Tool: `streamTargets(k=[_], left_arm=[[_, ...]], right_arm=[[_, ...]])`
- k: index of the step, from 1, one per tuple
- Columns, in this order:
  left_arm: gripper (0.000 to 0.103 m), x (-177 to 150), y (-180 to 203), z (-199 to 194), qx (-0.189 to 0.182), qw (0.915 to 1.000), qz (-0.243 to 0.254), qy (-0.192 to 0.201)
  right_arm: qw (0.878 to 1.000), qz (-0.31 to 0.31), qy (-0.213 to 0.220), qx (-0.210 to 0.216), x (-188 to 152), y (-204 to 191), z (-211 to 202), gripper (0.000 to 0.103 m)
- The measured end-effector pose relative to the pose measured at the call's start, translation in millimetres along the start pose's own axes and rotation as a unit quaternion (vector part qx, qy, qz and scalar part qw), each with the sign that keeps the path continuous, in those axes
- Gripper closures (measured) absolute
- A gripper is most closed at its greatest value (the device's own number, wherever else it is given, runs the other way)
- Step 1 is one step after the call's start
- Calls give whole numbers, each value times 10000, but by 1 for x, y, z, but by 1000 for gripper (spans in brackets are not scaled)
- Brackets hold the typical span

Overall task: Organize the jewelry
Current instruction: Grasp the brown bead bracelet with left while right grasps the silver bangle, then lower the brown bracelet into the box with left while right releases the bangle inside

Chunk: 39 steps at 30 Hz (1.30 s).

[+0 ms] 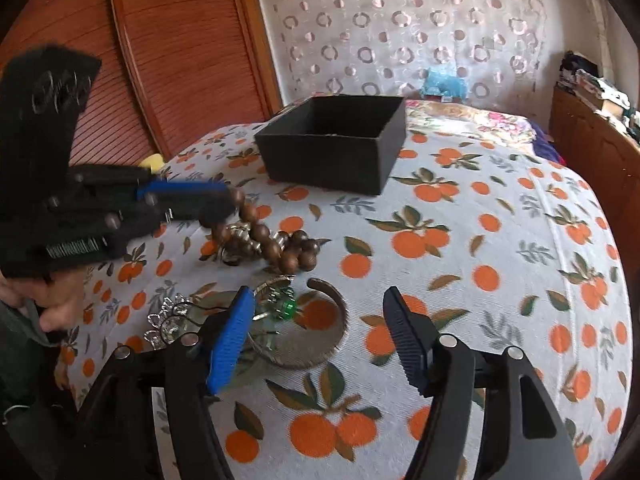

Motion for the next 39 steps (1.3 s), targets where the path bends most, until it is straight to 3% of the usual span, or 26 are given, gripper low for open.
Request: streamTargets(k=[12,15,20,39], left_arm=[[91,35,-12,-28,-33,9982,-224,550],[91,44,-13,-32,-26,9977,-205,642],[91,57,-18,-34,33,9970,-173,749],[91,104,-54,-17,249,9951,-283,913]], right_arm=[[9990,-66,-430,129,-10,-7,15,32],[9987,-49,-459,208,-9,-7,14,40],[9989,-89,-439,155,-7,-7,15,40],[9993,-288,-47,222,65,11,24,40]])
Point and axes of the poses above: each gripper's, at about its wrist camera, not at the fingertips, and z roughly the way its jaws point, y to its right, x to its top, the point moved 1 cm from there along z, roughly the way its jaws point, and after that the axes turned 12 degrees about y, right-handed, at the moved point
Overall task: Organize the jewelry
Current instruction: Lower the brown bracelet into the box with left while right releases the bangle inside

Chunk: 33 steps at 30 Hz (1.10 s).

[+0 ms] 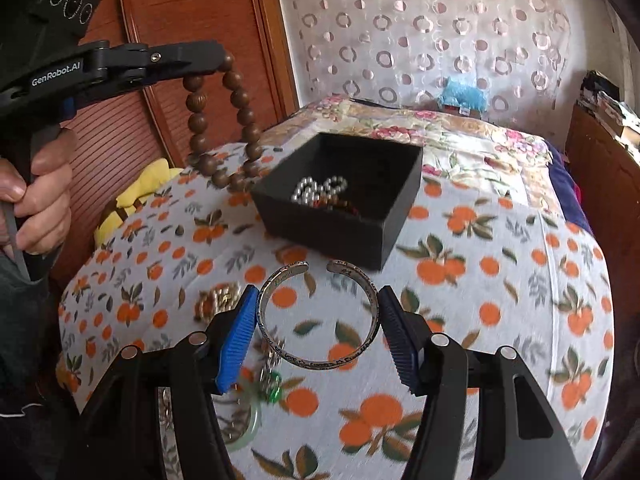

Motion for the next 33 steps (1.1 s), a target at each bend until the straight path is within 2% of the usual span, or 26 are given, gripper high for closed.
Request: streamTargets(k=[12,18,26,28,30,33], left_arm=[[91,22,-20,32,77,9999,-48,-50],[91,5,-28,55,98,9993,-164,-332],[91,-20,-39,76,255,9969,-263,-690],[88,-25,-41,79,323,9964,-254,-735],[78,-28,-43,78,373,9962,-271,-741],[70,-34,-47,76,554,9954,-247,-743]], right_arm=[[9998,-102,165,-5,43,16,14,40],[9996,-148,235,-68,58,24,22,40],[9996,-182,189,-96,62,28,36,40],[9996,-195,173,-113,63,30,40,40],[9996,-209,171,-127,65,31,45,40],[9994,-255,177,-154,69,32,54,40]])
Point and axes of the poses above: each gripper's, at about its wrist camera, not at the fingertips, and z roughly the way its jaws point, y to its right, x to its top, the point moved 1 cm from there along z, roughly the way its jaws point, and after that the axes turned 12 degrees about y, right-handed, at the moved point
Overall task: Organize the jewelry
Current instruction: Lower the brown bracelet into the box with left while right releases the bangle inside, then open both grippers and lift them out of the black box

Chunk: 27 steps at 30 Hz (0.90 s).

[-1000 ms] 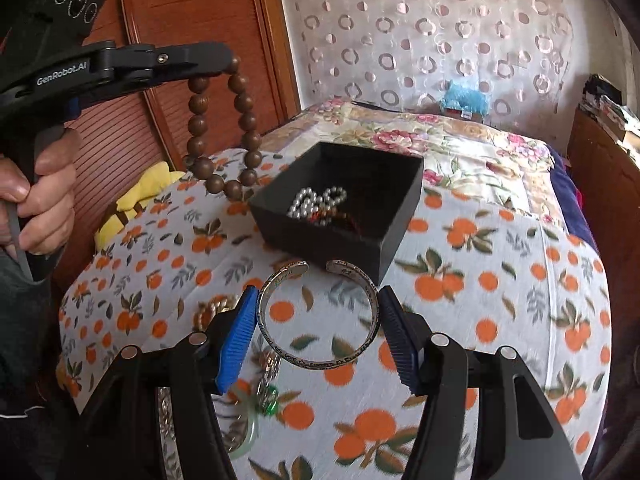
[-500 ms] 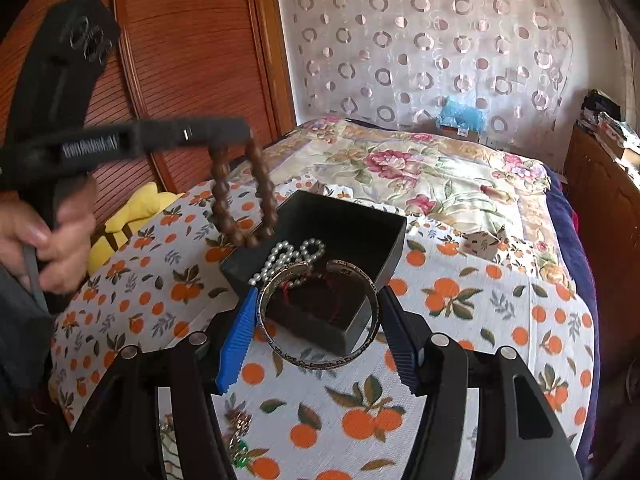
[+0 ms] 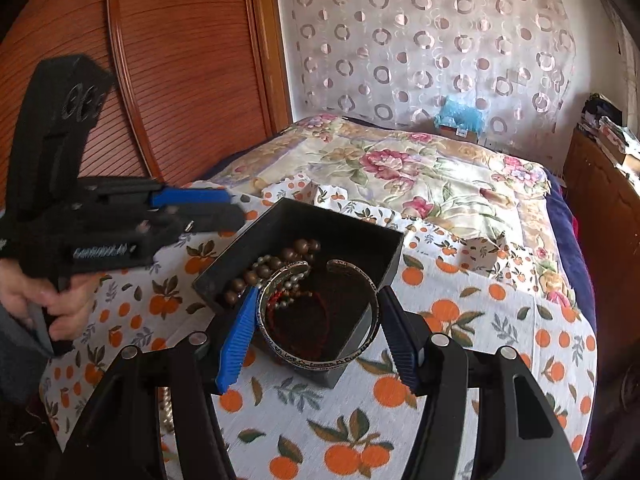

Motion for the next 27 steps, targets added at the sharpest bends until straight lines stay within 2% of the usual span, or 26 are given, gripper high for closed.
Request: streamTargets(k=[2,5,8,11,17,25,27], left_arm=[[68,-3,-4,-2,91,9999,-55,-1],[51,-8,-12,-8,326,9994,-83,49],[50,-13,-19,-14,491,9987,-84,54],[36,-18,-27,-20,670,9976,-126,66],[28,-29,-39,-31,896,9959,-150,38],[25,-39,-43,-38,996,9948,-193,-11],[19,-41,-42,-39,1005,9947,-197,-11]], right_arm=[[10000,-53,6,-10,3,0,8,40],[9999,-145,9,6,7,-2,20,40],[9997,-227,5,52,10,-4,31,40],[9994,-324,-82,13,10,-7,45,40],[9990,-387,-224,-17,3,-11,61,40],[9989,-399,-224,-114,4,-8,65,40],[9988,-407,-205,-152,5,-7,65,39]])
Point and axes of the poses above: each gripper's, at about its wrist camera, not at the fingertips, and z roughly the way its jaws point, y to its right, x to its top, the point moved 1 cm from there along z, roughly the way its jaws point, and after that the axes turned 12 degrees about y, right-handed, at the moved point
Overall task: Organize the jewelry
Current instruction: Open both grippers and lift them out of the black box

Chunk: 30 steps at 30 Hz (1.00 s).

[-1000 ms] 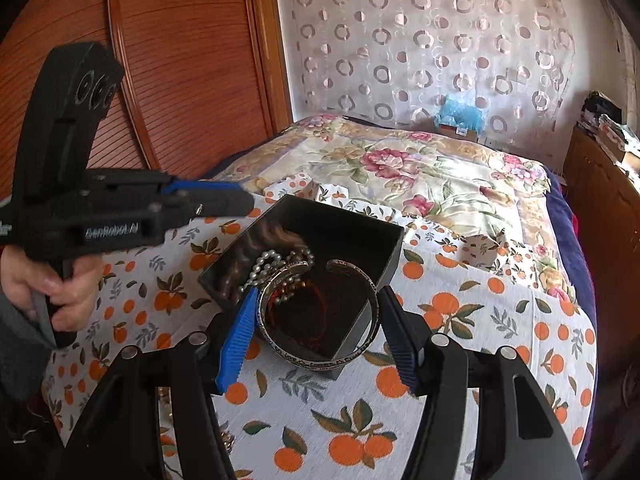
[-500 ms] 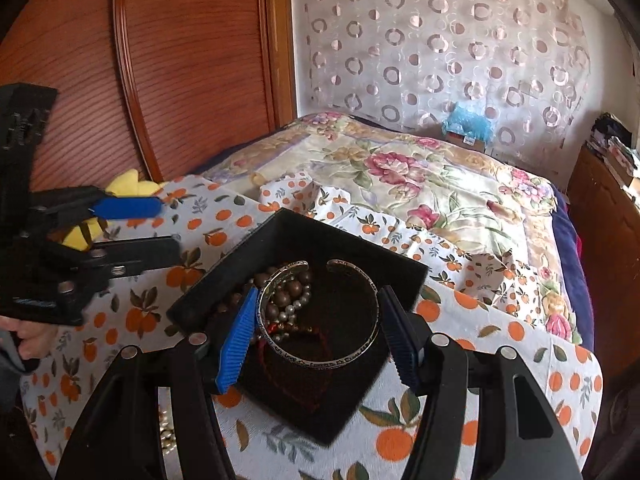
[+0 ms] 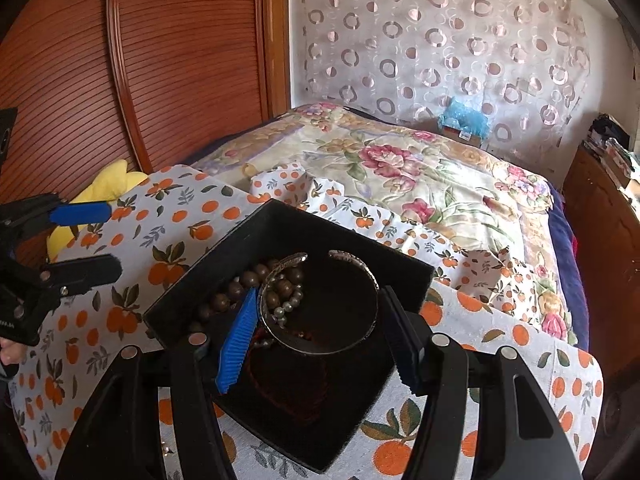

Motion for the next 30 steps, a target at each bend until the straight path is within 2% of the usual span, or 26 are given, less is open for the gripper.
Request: streamTargets(k=[6,11,22,30], left_arm=[[17,-6,3,-4,-19,10000,11,-32],[17,-14,9,-10,-89,9999,37,-80],[17,-50,22,-32,-246,9994,86,-235],[17,-77,43,-59,-443,9985,231,-201]], right_arm=[[9999,36,104,-52,4,2,-9,37],[9995,179,272,-40,0,-2,-38,37],[9991,367,187,47,-52,-29,-101,37],[9983,527,221,-124,-90,-40,-133,37]])
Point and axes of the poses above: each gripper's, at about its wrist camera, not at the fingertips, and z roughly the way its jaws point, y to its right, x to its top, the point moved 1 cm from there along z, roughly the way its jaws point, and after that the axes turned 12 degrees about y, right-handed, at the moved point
